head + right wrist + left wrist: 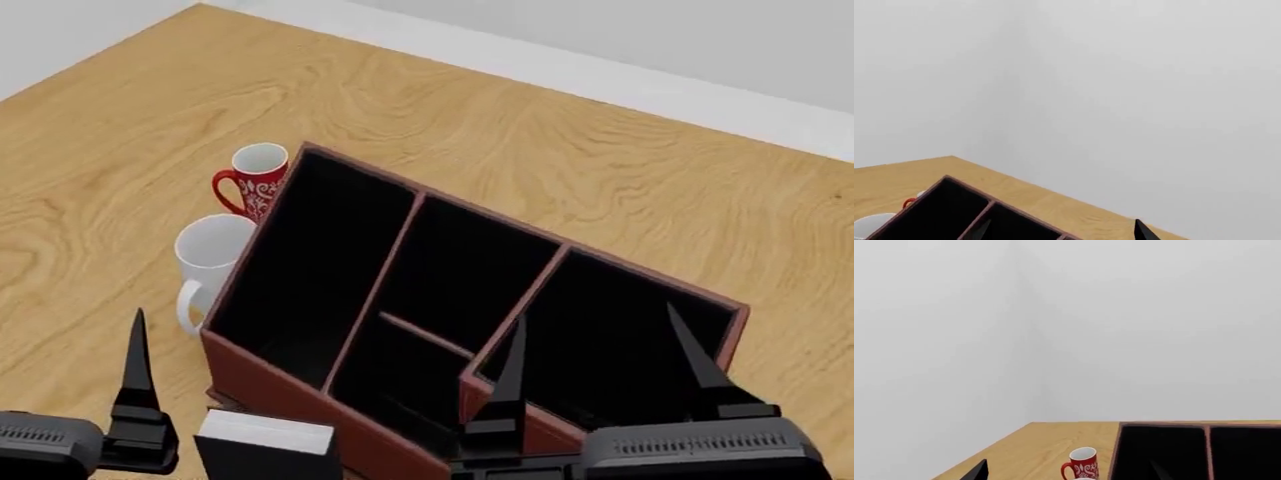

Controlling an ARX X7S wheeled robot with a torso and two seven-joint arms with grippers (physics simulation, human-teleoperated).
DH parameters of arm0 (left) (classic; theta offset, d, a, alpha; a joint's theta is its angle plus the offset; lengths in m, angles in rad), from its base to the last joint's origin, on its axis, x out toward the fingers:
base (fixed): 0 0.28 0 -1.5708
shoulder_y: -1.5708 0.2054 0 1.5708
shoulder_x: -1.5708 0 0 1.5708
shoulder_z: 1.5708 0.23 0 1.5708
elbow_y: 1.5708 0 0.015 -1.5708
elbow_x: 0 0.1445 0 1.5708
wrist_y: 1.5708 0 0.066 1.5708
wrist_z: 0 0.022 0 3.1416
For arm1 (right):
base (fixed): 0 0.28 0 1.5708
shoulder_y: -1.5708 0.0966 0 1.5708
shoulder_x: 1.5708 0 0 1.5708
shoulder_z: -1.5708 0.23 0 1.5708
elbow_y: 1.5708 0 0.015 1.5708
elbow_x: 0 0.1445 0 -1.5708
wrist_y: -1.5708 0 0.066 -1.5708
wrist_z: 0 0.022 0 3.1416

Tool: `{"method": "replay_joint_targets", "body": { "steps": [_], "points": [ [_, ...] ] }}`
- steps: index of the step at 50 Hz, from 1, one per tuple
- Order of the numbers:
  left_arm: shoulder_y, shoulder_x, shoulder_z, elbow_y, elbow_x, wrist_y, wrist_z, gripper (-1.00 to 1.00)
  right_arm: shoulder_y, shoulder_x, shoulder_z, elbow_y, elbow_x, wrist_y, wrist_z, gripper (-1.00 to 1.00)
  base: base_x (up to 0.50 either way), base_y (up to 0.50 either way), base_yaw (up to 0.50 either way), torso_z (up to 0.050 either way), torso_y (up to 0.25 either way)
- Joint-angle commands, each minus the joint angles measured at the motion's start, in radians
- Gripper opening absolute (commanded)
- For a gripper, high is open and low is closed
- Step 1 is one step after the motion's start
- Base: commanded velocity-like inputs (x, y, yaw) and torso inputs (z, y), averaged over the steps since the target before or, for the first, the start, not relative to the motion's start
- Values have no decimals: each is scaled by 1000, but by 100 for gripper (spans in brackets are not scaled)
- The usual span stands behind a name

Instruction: Pick up the book and place it in the right compartment of the caddy.

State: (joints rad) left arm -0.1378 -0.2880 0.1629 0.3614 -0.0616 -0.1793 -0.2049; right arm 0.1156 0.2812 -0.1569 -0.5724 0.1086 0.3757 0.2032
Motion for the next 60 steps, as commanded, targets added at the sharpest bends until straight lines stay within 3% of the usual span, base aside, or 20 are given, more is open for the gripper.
{"method": "replay_joint_targets", "body": {
  "steps": [1,10,21,40,49,60],
  "points": [
    [1,-6,1,7,-3,-3,-5,100,-7,9,-15,-3,-15,-21,7,100,0,0,0,0,0],
    [-1,-8,-1,1,-9,4,-8,100,-2,10,-18,-3,-6,-9,8,100,378,196,0,0,0],
    [-3,-11,3,3,-11,0,-12,100,9,8,-14,-1,12,17,12,100,-5,-3,15,0,1],
    [-4,-17,10,8,-17,-5,-17,100,2,13,-10,-12,29,-10,14,100,0,0,500,0,0],
    [-3,-20,14,3,-17,2,-19,100,15,13,-10,-16,34,42,27,100,-19,-13,9,0,0],
    [-3,-23,17,1,-19,5,-22,100,-1,18,-7,-17,38,-6,27,100,-197,-103,0,0,0]
  ]
}}
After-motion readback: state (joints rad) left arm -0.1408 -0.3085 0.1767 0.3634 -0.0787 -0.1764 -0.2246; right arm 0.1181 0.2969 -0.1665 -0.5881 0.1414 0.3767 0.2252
